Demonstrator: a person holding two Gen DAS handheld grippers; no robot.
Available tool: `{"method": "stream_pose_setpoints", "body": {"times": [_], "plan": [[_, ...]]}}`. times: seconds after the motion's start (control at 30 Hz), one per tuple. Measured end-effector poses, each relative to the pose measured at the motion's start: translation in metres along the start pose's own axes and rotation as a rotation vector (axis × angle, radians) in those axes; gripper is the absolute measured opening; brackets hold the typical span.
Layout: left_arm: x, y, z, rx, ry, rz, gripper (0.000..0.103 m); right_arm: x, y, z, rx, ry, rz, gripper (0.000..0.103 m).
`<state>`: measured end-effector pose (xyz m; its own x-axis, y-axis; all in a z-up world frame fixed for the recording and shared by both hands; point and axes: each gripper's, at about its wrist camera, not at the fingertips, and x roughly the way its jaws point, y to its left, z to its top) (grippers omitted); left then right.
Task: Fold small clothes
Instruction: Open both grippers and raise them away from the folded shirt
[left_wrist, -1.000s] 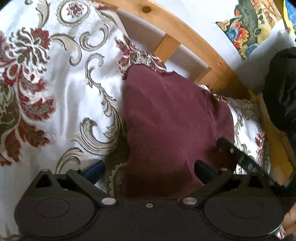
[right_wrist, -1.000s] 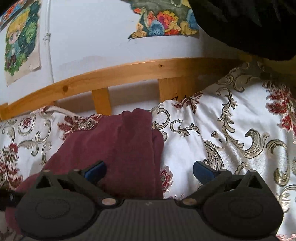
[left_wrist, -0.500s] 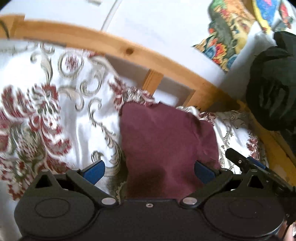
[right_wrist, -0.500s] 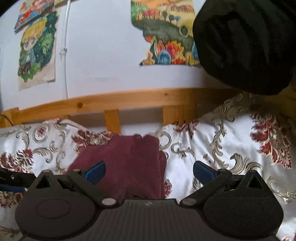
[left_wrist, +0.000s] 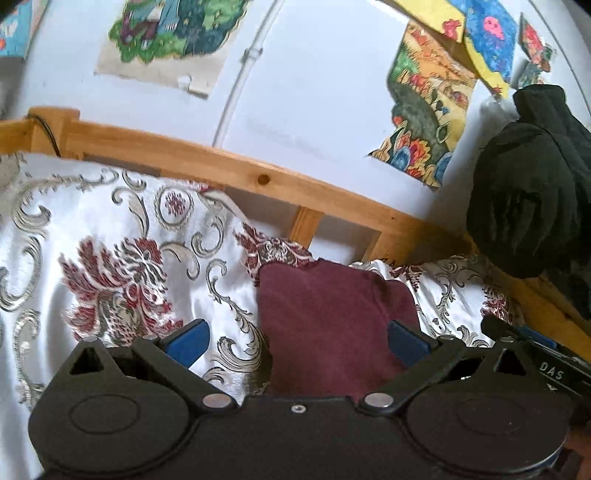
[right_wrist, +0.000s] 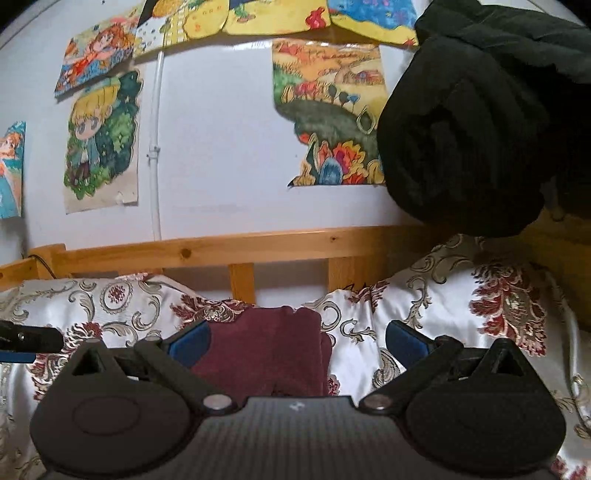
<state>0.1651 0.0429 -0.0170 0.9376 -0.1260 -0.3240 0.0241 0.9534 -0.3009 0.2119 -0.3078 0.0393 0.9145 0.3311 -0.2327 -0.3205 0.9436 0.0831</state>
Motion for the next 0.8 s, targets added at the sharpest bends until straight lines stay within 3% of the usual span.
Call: {"method": "stream_pose_setpoints", "body": {"times": [0.3,0.63,0.8], "plan": [[-0.041,-0.010,-0.009,0.034,-0.050,0.040,0.102,-0.059,-0.005,-0.009,-0.038,-0.013,0.004,0.103],[-0.077,-0.034,-0.037,0.120,-0.027,0.036,0.102,-0.094,-0.009,-0.015,0.012,0.002,0.002,0.103],[-0.093,-0.039,-0.053,0.137,-0.020,0.089,0.102,-0.106,-0.004,-0.023,-0.001,0.037,0.006,0.103]]}}
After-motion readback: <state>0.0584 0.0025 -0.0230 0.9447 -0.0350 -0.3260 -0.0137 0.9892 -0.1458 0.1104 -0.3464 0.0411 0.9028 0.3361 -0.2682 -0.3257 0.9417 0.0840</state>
